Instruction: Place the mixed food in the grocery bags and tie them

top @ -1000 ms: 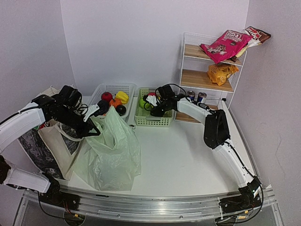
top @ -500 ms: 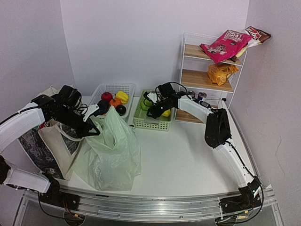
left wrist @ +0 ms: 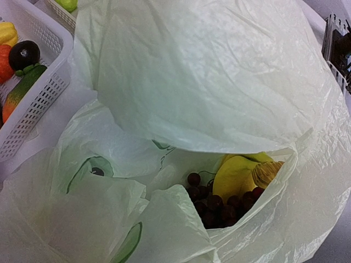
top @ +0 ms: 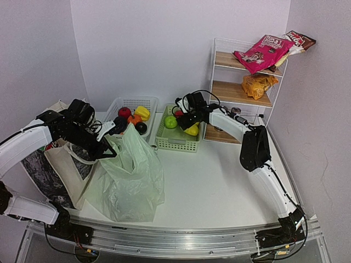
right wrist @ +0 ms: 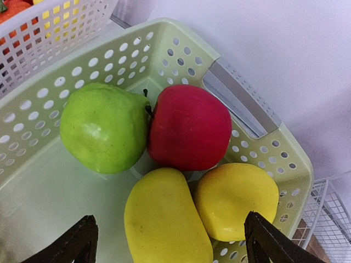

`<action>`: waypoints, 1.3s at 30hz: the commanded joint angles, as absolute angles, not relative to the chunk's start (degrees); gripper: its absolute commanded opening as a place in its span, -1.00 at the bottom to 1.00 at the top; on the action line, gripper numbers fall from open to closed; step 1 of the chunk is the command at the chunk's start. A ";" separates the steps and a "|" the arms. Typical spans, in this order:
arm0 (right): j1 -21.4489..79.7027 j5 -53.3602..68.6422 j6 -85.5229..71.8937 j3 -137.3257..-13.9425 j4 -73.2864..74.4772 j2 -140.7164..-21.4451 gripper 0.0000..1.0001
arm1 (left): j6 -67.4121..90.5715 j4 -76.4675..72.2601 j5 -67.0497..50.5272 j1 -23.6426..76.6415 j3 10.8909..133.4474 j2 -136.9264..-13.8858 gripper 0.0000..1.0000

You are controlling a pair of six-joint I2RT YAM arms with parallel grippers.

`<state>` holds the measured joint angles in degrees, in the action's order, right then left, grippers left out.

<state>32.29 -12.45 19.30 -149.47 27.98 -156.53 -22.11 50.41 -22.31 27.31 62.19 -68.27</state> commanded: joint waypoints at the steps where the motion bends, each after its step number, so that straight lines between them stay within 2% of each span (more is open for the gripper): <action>1: 31.43 -13.73 19.97 -150.50 29.59 -159.16 0.75 | -22.24 48.82 -23.29 26.92 62.98 -67.89 -1.00; 7: 31.08 -15.79 19.78 -150.74 31.32 -162.93 0.73 | -22.20 48.96 -23.50 26.97 63.32 -68.13 -1.00; 12: 30.87 -12.61 18.13 -150.86 35.26 -165.38 0.67 | -22.19 48.86 -23.81 26.91 63.47 -68.29 -1.00; 14: 30.88 -8.85 16.85 -149.01 35.85 -164.35 0.49 | -22.22 48.79 -23.82 26.96 63.41 -68.28 -1.00; 18: 30.89 -6.36 15.19 -149.33 35.72 -162.57 -0.22 | -22.24 48.72 -23.94 26.92 63.41 -68.28 -1.00; 23: 30.90 -3.95 14.74 -151.42 33.61 -159.39 -0.51 | -21.86 47.75 -23.88 27.01 64.15 -68.30 -1.00; 29: 30.86 -2.84 14.98 -151.74 25.84 -153.17 -0.66 | -20.00 46.42 -23.90 26.91 67.55 -68.81 -1.00; 34: 30.83 1.48 16.49 -150.68 23.40 -148.52 -0.67 | -19.67 45.40 -24.55 26.91 68.47 -68.21 -1.00; 39: 32.31 9.27 16.28 -140.21 23.06 -138.60 -0.75 | -19.14 44.40 -25.02 26.92 68.60 -67.06 -1.00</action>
